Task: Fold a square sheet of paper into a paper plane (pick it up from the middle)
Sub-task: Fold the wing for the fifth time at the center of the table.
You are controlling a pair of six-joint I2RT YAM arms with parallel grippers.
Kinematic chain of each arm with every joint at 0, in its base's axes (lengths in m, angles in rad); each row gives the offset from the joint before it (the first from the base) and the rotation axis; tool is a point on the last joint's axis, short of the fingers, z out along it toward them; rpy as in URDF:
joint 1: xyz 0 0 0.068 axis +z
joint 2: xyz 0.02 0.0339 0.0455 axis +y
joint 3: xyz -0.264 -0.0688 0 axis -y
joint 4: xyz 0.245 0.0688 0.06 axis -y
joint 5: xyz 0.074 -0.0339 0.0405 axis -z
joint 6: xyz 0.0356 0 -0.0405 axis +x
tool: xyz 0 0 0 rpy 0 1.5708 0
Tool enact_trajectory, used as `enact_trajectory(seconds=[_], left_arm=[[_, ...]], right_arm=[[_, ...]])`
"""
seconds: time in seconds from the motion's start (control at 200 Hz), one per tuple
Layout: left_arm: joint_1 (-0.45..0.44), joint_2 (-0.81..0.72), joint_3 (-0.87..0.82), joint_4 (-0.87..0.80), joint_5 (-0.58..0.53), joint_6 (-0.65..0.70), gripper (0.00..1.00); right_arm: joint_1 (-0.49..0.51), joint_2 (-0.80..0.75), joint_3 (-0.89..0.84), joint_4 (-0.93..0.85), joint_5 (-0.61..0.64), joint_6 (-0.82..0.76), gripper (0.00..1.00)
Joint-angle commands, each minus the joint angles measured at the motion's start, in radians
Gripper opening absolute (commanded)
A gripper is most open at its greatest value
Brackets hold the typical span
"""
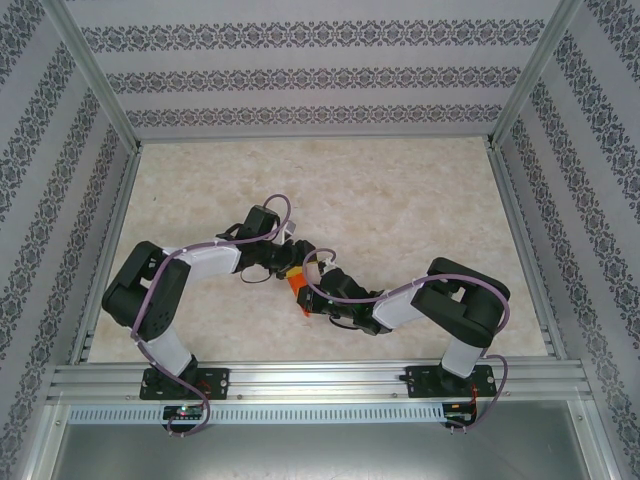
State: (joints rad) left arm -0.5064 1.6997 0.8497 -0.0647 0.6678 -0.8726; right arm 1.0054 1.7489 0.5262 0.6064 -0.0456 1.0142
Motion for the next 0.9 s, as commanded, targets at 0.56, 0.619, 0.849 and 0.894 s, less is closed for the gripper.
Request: enact_trajectory(seconds=[0.56,0.619,0.849,0.894], left_arm=[[-0.011,0.026,-0.013,0.013,-0.053,0.057,0.66],[-0.012,0.032,-0.009,0.011,-0.048,0.057,0.66],[-0.011,0.032,-0.018,0.012,-0.051,0.061,0.66],[-0.011,0.032,-0.023,0.014,-0.052,0.061,0.66]], right_arm=[[0.01,-0.074,0.001,-0.16,0.008,0.096,0.3],[0.015,-0.083,0.015,-0.198,0.007,0.088,0.3],[0.022,-0.098,0.042,-0.293,0.028,0.086,0.31],[0.022,-0.11,0.041,-0.298,0.031,0.085,0.31]])
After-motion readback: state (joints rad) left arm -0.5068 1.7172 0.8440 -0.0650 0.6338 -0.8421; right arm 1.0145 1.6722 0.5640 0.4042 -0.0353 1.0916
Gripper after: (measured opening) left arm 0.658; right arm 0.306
